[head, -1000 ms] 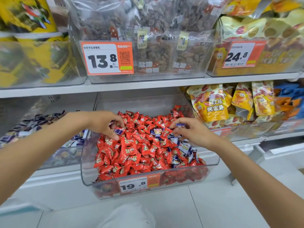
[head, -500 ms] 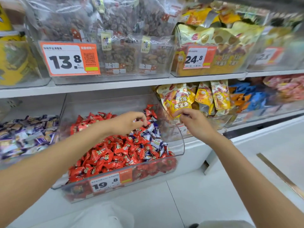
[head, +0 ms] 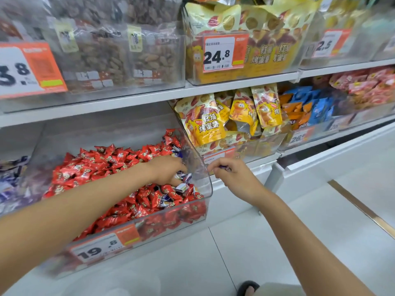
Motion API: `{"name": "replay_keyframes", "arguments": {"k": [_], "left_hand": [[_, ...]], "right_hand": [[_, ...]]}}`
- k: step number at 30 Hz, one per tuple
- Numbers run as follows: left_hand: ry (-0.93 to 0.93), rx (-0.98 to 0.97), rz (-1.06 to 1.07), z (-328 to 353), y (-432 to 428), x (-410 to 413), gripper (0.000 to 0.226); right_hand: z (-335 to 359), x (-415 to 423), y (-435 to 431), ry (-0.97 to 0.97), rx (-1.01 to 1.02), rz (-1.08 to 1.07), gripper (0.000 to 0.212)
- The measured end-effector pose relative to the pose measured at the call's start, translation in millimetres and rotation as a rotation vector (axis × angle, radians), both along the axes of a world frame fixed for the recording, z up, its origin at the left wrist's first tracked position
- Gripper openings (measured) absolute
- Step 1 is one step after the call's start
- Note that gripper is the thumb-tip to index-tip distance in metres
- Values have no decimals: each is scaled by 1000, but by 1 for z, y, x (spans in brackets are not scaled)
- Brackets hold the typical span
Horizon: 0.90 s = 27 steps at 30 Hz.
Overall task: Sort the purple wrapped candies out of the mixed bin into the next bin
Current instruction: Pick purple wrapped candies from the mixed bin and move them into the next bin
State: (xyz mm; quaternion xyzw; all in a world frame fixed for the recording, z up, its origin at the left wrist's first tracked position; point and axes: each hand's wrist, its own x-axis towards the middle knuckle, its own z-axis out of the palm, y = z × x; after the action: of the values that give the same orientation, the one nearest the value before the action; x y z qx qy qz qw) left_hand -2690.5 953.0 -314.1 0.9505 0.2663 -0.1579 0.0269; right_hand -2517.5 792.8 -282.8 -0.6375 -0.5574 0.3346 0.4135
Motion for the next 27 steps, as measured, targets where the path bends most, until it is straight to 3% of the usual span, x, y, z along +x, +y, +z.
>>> {"name": "replay_keyframes", "arguments": {"k": [4,8,10,16,21,27], "left_hand": [[-223,-40,151,2,6,-11,39],[-652,-500,450,25,9,-32,19],[-720,-623,512,32,4,-35,10],[-575,-707,503,30,-12,-17,25],[-566,-656,489,30,-5,-20,30],[-322,-509,344,26,-9,-15,30]], "right_hand": [[-5,9,-7,19,-38,10,22],[-1,15,-12,66,-5,-3,22],[1,15,-12,85,13,-14,20],[-2,11,-9,66,11,-9,20],[-6,13,-8,49,-8,-12,21],[-11,15,-8,24,-39,-13,22]]}}
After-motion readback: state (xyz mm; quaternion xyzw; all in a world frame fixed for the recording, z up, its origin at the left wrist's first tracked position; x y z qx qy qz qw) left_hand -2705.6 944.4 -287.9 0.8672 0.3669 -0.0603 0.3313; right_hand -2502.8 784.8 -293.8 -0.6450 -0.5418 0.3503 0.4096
